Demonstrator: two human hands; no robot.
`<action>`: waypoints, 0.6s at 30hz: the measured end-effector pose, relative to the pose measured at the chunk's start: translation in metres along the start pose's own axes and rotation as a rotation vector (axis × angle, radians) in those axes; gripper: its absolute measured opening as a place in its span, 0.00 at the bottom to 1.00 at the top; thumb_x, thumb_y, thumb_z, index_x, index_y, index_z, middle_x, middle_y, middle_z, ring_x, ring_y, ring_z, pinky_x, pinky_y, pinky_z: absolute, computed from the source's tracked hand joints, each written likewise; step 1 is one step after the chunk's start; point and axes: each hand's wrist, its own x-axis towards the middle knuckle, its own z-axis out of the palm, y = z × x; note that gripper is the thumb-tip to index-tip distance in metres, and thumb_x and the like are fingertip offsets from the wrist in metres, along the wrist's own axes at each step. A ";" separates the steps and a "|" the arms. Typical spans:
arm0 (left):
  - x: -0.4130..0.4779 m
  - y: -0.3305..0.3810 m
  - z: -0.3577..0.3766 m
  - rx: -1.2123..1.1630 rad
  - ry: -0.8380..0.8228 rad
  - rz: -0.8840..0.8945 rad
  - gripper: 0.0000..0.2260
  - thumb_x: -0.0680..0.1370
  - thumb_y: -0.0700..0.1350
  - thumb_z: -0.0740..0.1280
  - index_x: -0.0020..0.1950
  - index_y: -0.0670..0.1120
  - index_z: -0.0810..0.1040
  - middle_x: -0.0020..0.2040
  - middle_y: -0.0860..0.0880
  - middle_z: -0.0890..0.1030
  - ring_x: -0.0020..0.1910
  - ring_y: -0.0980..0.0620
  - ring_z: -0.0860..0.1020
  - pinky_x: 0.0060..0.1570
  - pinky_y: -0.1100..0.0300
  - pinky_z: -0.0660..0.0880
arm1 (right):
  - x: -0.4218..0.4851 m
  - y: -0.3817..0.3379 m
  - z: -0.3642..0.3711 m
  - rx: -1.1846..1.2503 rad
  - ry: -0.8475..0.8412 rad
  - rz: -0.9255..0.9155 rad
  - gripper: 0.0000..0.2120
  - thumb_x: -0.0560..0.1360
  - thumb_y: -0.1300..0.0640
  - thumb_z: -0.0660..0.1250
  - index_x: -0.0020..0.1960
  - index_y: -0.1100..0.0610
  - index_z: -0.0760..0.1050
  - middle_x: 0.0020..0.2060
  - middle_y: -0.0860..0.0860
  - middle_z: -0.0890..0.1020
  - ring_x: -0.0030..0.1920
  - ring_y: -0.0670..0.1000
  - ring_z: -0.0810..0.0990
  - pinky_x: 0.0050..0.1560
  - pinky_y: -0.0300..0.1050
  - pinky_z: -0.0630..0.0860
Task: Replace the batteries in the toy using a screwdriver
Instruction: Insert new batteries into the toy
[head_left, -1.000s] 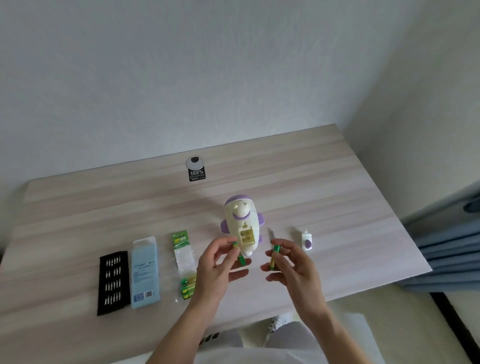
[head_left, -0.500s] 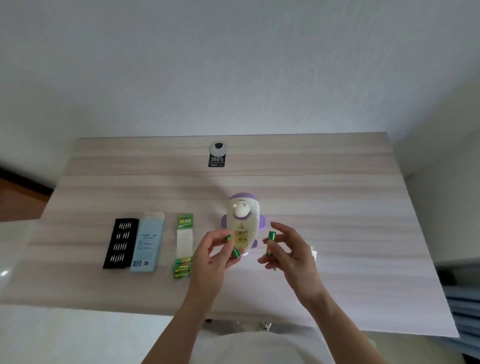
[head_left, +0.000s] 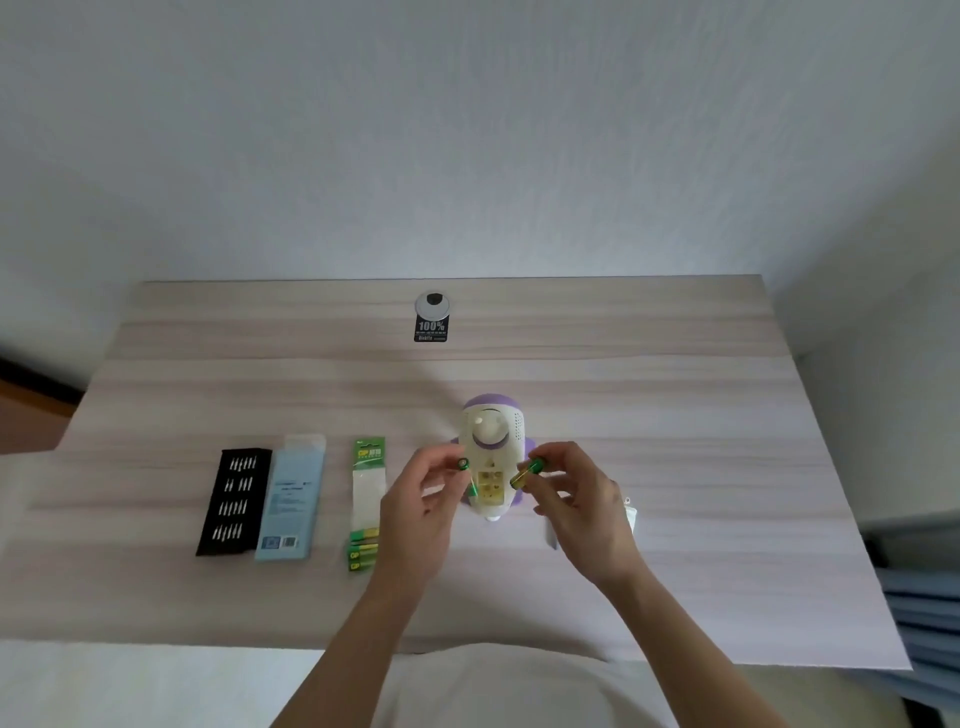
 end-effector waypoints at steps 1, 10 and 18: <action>0.002 0.000 -0.001 0.023 -0.009 0.026 0.14 0.78 0.36 0.70 0.55 0.56 0.80 0.50 0.59 0.84 0.52 0.59 0.82 0.49 0.66 0.78 | 0.000 0.001 0.003 -0.027 0.008 -0.015 0.07 0.76 0.61 0.71 0.50 0.51 0.77 0.45 0.41 0.84 0.45 0.46 0.85 0.43 0.47 0.82; 0.017 -0.026 -0.005 0.106 -0.085 0.202 0.10 0.75 0.34 0.73 0.53 0.44 0.82 0.48 0.51 0.84 0.48 0.56 0.84 0.51 0.61 0.81 | -0.004 0.009 0.026 -0.157 0.167 -0.119 0.08 0.74 0.65 0.74 0.51 0.55 0.80 0.45 0.50 0.84 0.45 0.38 0.83 0.37 0.28 0.75; 0.024 -0.037 -0.002 0.115 -0.101 0.305 0.07 0.76 0.36 0.73 0.54 0.39 0.81 0.49 0.46 0.83 0.48 0.54 0.84 0.51 0.63 0.80 | -0.001 0.021 0.039 -0.256 0.220 -0.189 0.08 0.73 0.63 0.75 0.50 0.57 0.80 0.43 0.46 0.82 0.43 0.34 0.81 0.37 0.28 0.76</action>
